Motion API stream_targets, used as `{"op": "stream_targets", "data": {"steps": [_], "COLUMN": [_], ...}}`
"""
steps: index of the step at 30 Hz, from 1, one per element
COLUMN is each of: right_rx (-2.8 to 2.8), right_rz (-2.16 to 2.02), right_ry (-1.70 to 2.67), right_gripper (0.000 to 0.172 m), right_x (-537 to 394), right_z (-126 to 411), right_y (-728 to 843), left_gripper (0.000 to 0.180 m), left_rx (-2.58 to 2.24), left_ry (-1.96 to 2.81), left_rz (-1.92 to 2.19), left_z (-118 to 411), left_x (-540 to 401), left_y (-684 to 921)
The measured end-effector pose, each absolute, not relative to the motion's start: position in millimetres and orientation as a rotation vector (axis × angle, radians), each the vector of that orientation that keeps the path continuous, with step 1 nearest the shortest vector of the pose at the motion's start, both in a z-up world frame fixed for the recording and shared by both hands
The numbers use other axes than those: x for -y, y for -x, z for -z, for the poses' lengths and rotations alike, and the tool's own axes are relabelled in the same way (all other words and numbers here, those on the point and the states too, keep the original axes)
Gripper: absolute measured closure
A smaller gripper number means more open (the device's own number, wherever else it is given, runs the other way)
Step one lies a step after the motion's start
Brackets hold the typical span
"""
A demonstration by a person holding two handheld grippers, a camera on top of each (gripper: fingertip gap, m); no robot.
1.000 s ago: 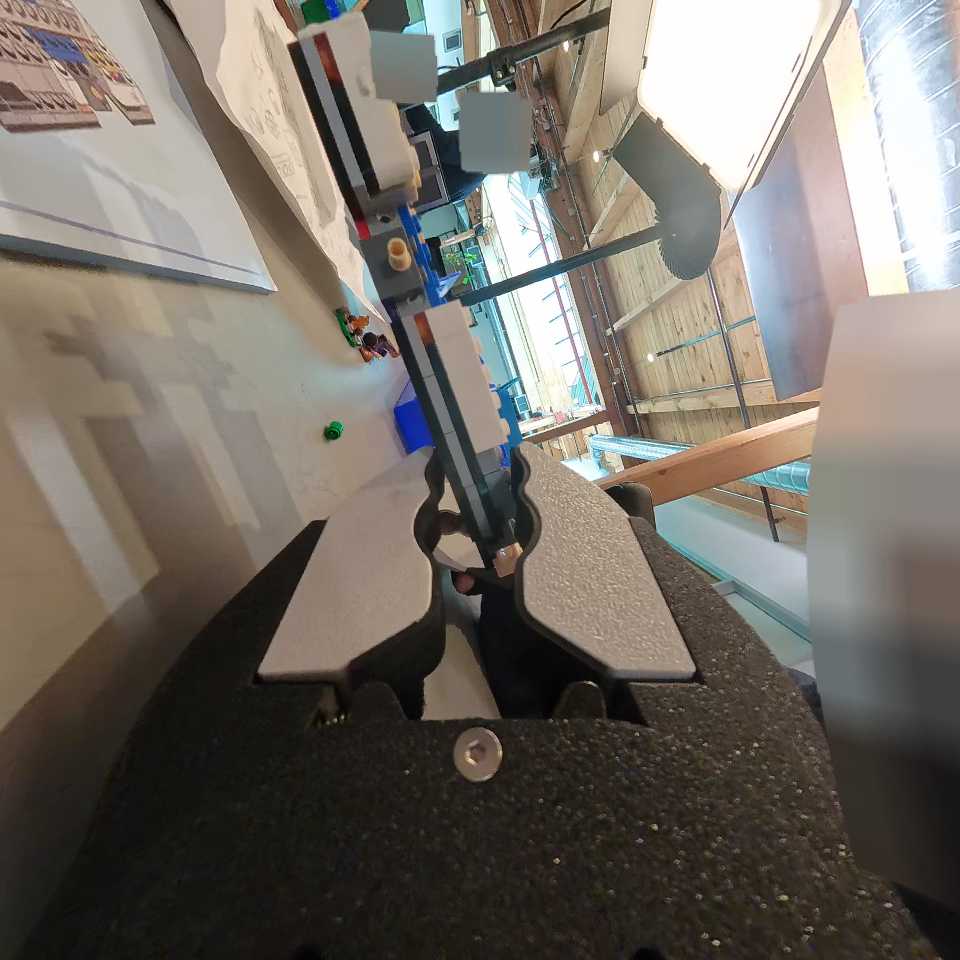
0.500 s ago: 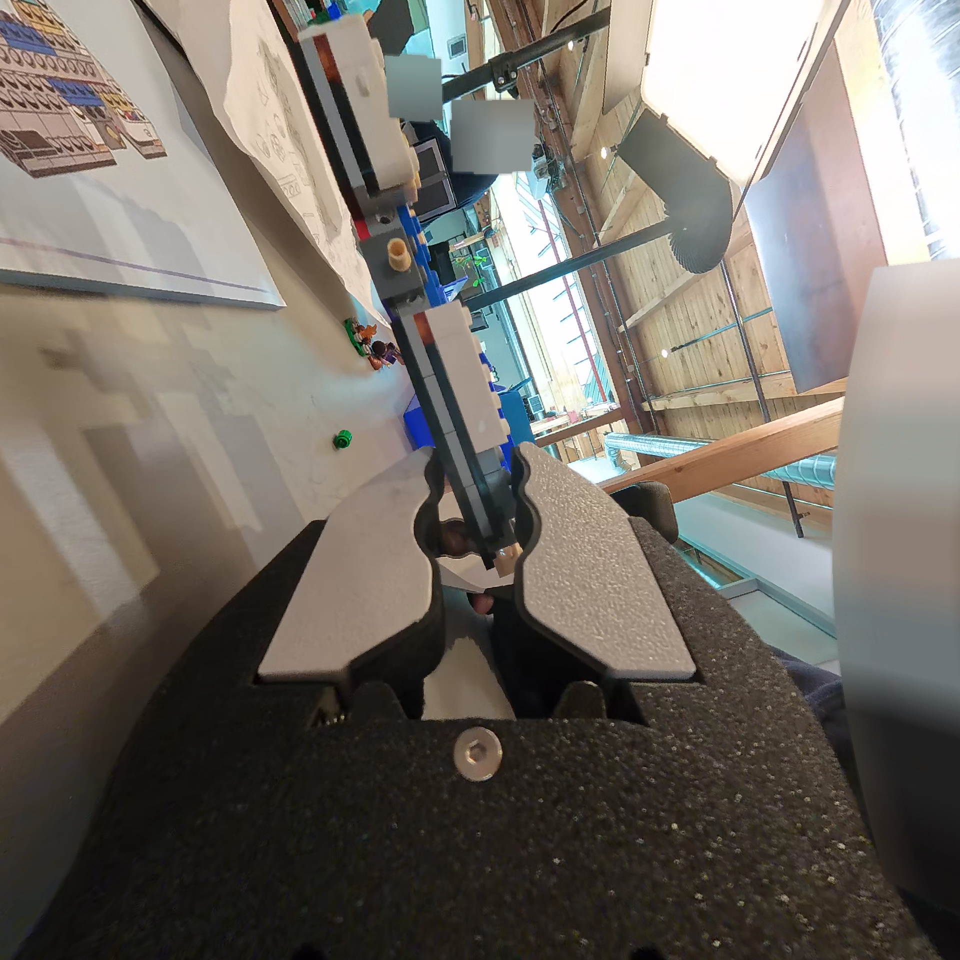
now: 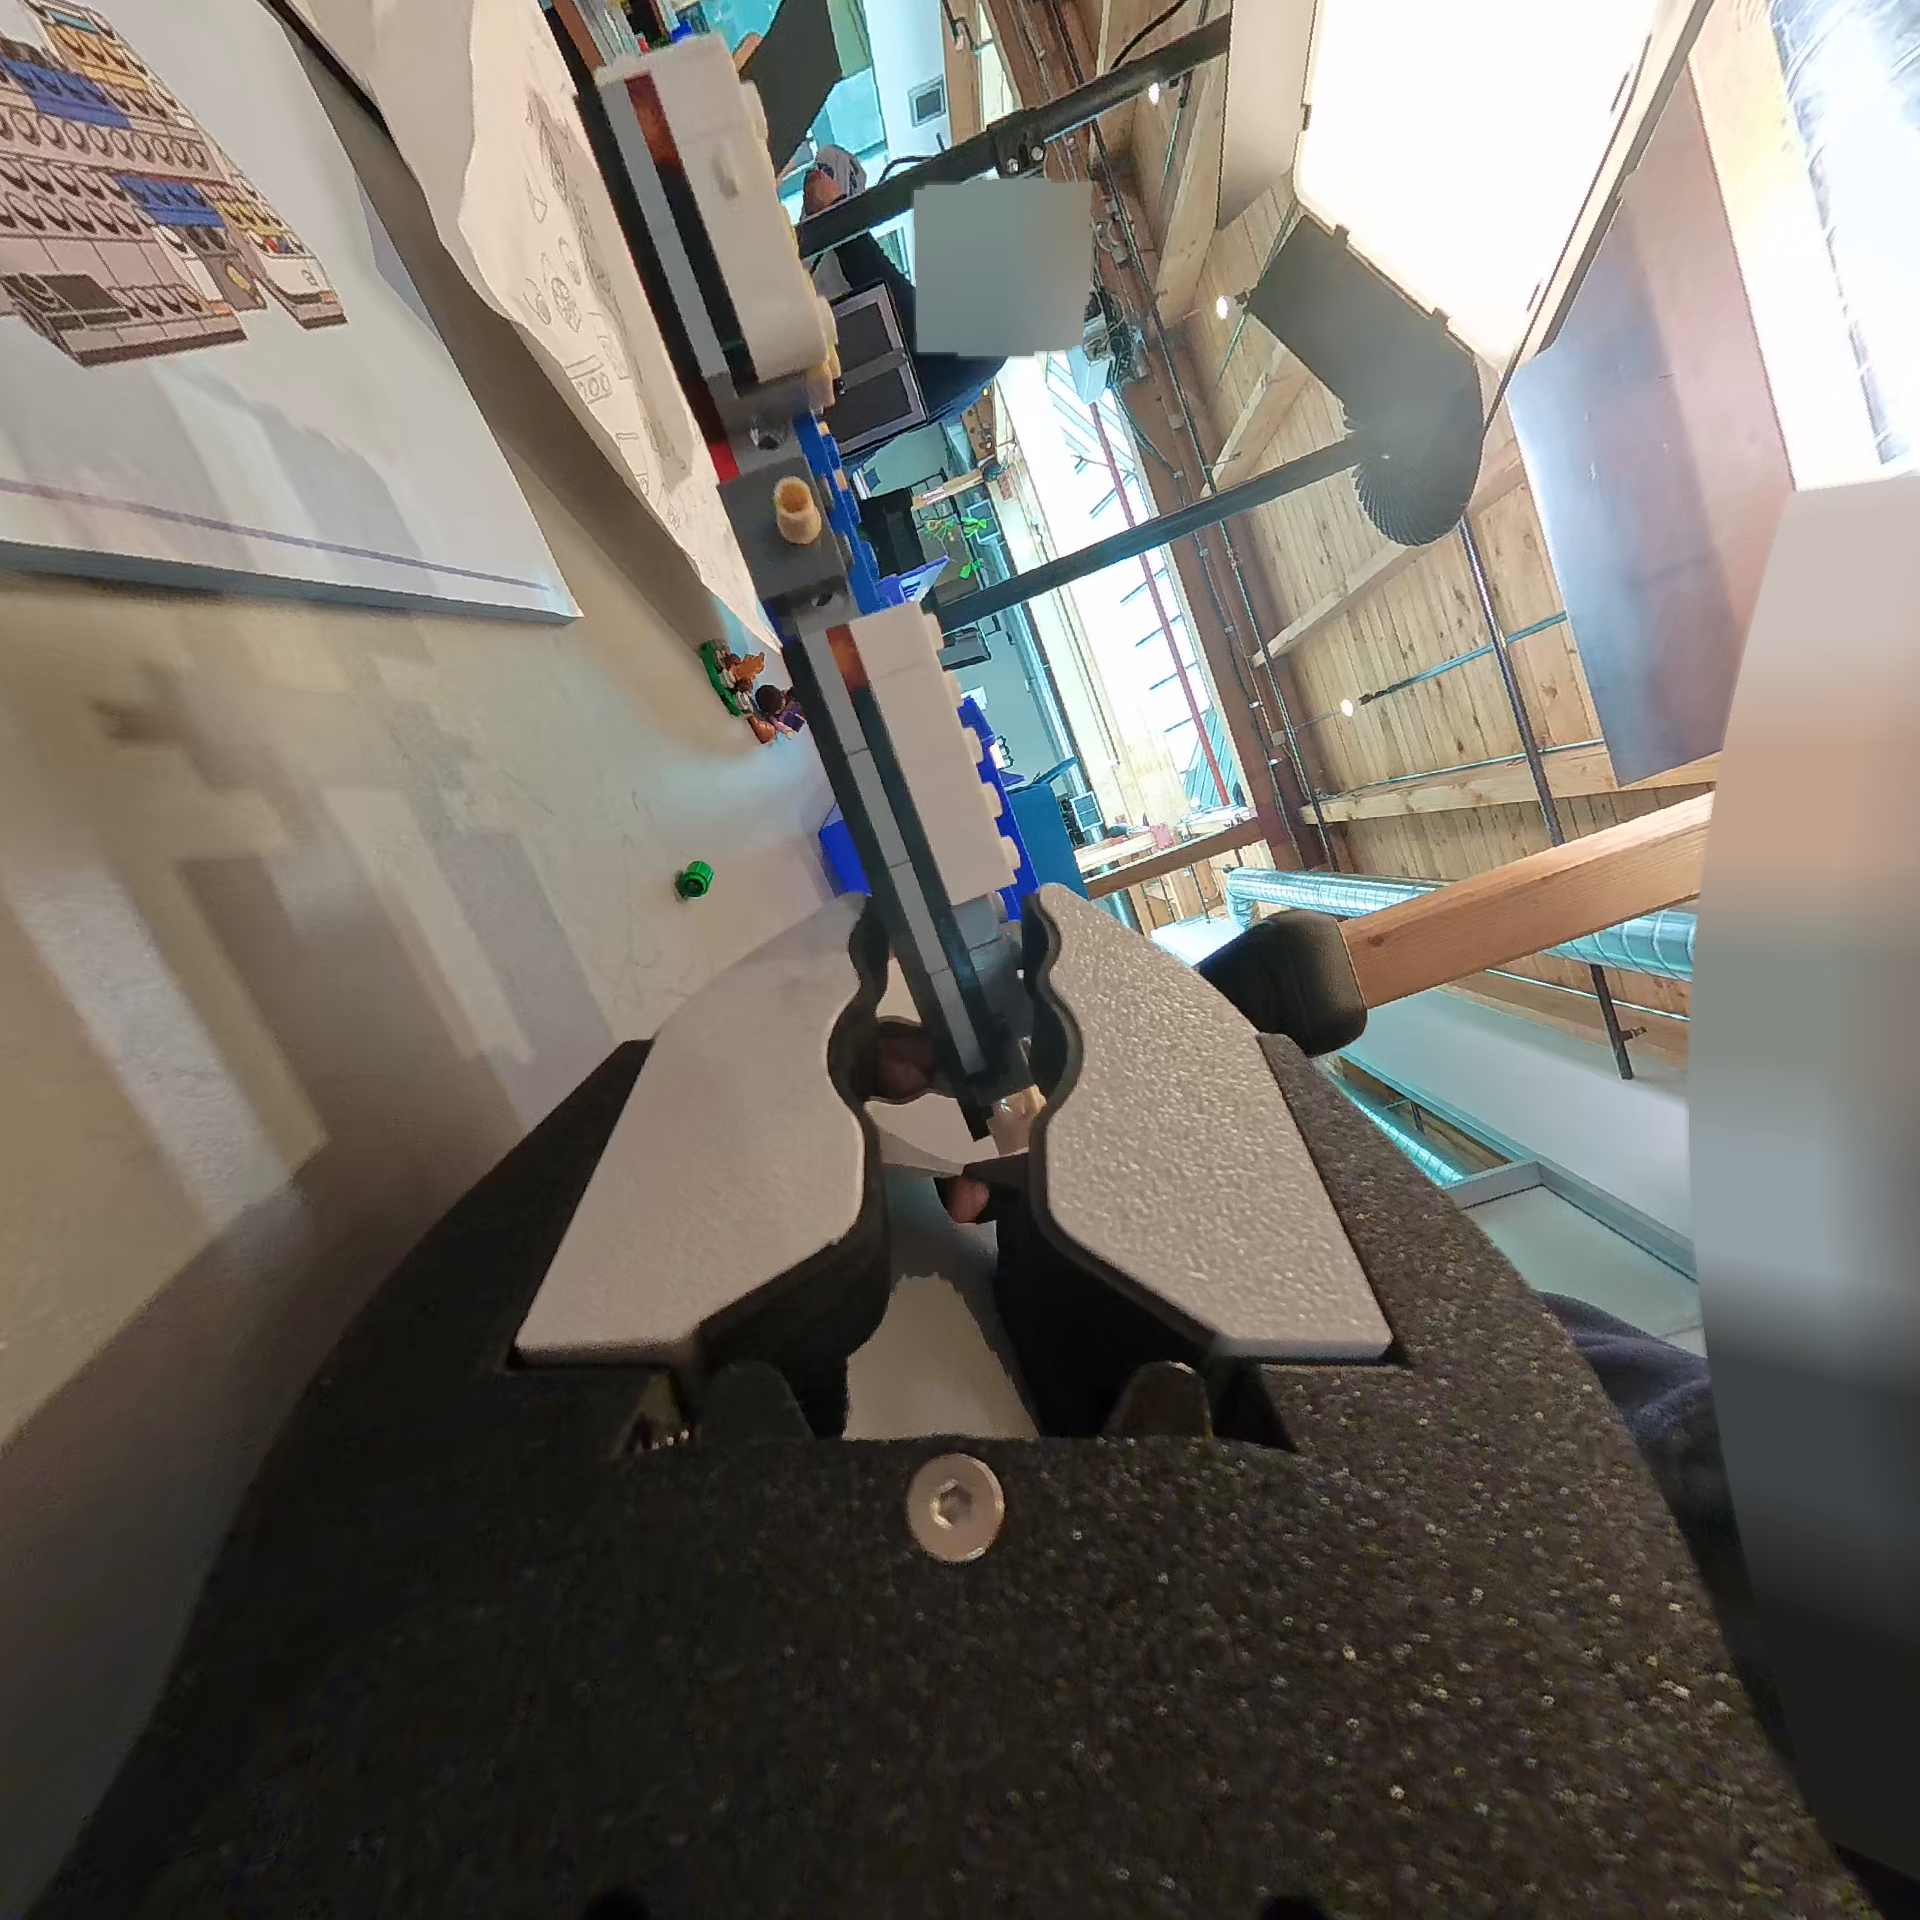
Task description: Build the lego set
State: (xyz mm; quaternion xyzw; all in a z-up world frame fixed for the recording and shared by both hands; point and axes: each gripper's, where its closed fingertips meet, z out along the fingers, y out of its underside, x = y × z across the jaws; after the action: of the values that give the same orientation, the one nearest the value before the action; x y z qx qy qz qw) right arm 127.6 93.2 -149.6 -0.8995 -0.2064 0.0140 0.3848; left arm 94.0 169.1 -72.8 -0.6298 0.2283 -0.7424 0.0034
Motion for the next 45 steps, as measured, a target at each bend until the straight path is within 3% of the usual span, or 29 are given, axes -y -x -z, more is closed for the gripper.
{"op": "stream_targets", "data": {"steps": [28, 45], "right_rx": [0.53, 0.623], "right_rz": [-0.057, -0.33], "right_ry": [2.295, 2.251], "right_gripper": [0.149, 0.15], "right_x": [-85.7, -114.5], "right_z": [149.3, 142.0], "right_y": [-125.9, -108.9], "left_gripper": [0.156, 0.156], "left_rx": [-0.731, -0.758], "left_ry": [1.987, 1.974], "left_rz": [2.32, 2.305], "left_z": [74.6, 73.3], "left_x": [-167.6, -167.9], "left_y": [-94.1, -93.6]}}
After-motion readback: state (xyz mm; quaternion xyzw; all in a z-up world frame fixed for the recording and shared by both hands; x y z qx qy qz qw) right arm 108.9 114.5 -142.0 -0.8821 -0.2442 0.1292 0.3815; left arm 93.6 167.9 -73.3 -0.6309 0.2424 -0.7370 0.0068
